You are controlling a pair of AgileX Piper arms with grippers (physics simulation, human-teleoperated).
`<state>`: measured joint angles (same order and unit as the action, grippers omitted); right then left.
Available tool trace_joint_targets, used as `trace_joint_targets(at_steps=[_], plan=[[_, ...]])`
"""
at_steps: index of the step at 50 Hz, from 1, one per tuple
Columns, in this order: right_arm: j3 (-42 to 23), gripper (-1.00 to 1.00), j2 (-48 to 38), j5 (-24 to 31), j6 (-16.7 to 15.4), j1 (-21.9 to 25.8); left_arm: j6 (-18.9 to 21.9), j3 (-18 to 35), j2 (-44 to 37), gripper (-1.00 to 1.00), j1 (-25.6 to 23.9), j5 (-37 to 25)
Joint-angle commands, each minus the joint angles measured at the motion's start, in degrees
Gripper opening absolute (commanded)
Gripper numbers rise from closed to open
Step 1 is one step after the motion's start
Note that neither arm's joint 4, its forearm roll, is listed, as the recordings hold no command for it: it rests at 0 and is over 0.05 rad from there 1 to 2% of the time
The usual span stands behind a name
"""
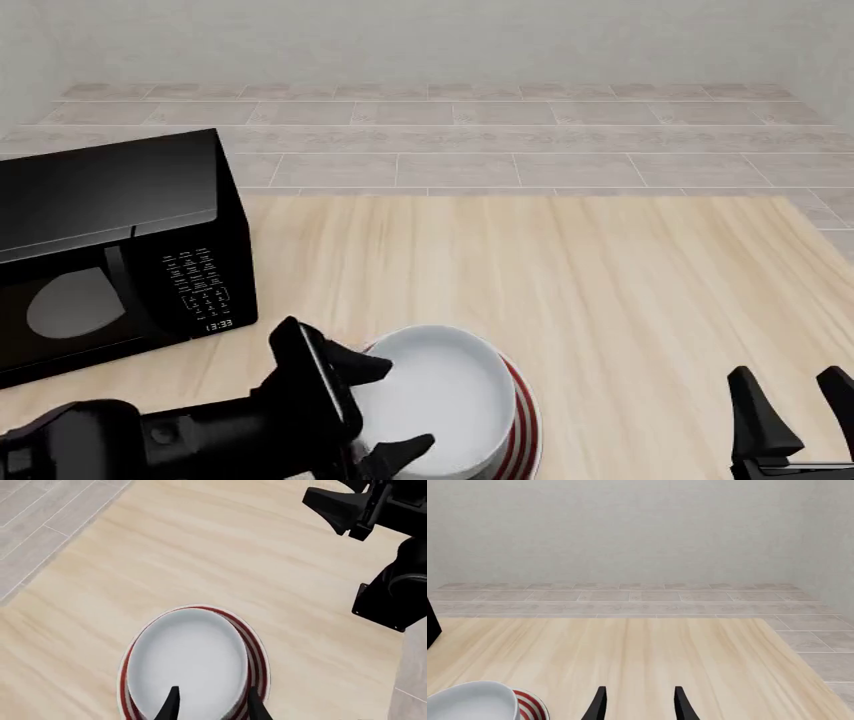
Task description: Pick up the white bowl and put it on the plate.
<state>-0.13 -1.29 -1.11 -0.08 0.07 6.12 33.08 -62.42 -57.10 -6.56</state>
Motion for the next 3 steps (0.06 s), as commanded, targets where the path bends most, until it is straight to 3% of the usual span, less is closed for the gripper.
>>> trace_joint_targets(at_steps=[1,3], plan=[[0.02,1.00,0.08,0.05,0.06,-0.02,0.71,-0.98,5.01,1.00,1.02,-3.08],[0.02,1.00,0.08,0.05,0.07,-0.01,0.64,-1.15,6.10,1.00,1.21,-3.68]])
